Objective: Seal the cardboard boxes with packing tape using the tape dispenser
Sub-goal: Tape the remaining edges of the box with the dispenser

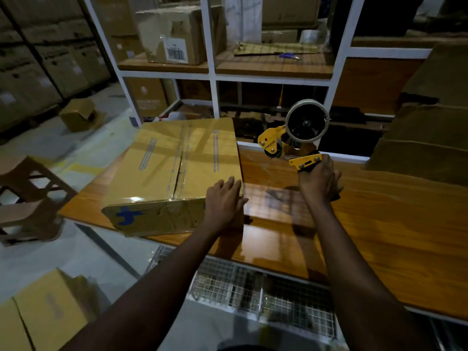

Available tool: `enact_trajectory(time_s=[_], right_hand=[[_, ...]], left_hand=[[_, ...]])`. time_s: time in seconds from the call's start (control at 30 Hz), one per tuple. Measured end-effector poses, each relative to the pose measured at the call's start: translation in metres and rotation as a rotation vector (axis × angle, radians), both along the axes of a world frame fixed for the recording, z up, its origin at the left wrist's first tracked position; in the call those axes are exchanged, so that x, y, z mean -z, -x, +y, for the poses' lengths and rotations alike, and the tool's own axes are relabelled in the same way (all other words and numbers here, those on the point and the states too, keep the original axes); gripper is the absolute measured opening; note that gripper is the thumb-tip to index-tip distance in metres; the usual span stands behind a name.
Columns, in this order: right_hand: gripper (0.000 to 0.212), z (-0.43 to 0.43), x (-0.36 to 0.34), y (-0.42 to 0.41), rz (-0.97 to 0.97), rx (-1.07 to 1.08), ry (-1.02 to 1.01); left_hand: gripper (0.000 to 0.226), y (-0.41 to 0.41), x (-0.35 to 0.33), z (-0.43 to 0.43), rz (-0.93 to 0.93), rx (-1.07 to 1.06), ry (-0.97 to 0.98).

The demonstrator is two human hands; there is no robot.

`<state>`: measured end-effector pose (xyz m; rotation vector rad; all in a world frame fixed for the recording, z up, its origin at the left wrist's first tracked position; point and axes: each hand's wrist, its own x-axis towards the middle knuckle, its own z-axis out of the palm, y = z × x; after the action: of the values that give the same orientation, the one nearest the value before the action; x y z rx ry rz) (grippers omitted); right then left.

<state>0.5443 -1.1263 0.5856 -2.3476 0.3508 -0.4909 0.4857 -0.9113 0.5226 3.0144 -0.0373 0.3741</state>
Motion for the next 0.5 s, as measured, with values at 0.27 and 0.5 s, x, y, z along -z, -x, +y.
enact_trajectory(time_s=[0.27,0.5], right_hand=[[0.040,-0.001,0.008,-0.005,-0.015,-0.034,0.011],[0.037,0.006,0.017,-0.007,-0.046,-0.035,0.009]], left_hand=[[0.052,-0.005,-0.008,0.034,0.142,0.167,-0.140],[0.075,-0.010,-0.002,0.009,0.101,-0.028,-0.218]])
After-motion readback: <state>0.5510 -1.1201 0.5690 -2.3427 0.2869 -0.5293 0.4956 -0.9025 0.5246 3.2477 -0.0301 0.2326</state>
